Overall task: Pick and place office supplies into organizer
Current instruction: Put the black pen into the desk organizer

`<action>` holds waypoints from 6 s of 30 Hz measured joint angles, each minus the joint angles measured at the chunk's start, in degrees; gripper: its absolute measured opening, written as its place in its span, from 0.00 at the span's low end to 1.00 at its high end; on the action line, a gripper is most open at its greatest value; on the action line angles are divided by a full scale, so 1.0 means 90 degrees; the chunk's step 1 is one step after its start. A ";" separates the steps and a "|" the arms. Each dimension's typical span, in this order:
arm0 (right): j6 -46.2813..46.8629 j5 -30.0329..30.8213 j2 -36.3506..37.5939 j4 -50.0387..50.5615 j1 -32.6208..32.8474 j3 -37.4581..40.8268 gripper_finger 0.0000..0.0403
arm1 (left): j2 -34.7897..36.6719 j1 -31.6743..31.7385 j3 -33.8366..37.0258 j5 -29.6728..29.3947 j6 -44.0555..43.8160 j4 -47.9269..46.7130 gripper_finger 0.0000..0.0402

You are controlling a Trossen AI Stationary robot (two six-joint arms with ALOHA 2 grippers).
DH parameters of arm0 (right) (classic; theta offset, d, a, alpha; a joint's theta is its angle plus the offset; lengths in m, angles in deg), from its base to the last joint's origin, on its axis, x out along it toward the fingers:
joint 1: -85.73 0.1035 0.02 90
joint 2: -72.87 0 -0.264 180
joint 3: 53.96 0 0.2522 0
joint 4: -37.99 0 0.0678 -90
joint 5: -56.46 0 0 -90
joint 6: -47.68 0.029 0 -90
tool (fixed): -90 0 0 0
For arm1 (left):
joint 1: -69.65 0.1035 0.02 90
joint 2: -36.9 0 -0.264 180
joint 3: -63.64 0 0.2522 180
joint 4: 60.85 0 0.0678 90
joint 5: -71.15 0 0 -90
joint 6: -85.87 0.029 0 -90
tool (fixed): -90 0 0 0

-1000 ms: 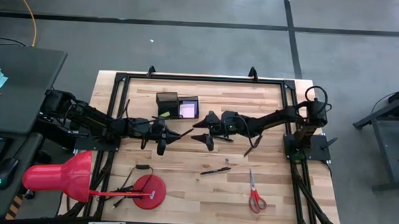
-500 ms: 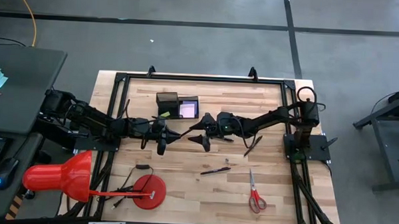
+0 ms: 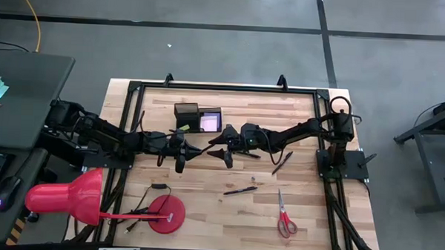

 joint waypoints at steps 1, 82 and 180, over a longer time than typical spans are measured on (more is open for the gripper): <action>0.0000 -0.0001 0.0002 -0.0020 0.0000 0.0000 0.59 | 0.0000 0.0002 0.0000 0.0000 0.0000 0.0000 0.05; -0.0820 -0.0033 0.0007 0.1145 -0.0658 -0.1215 0.11 | 0.7010 0.0002 0.0000 -0.0492 0.1668 -0.5164 0.05; -0.2305 -0.0338 -0.2789 1.1152 -0.0106 -0.8937 0.54 | 0.7055 0.0000 0.0282 -0.0362 0.1379 -0.6669 0.95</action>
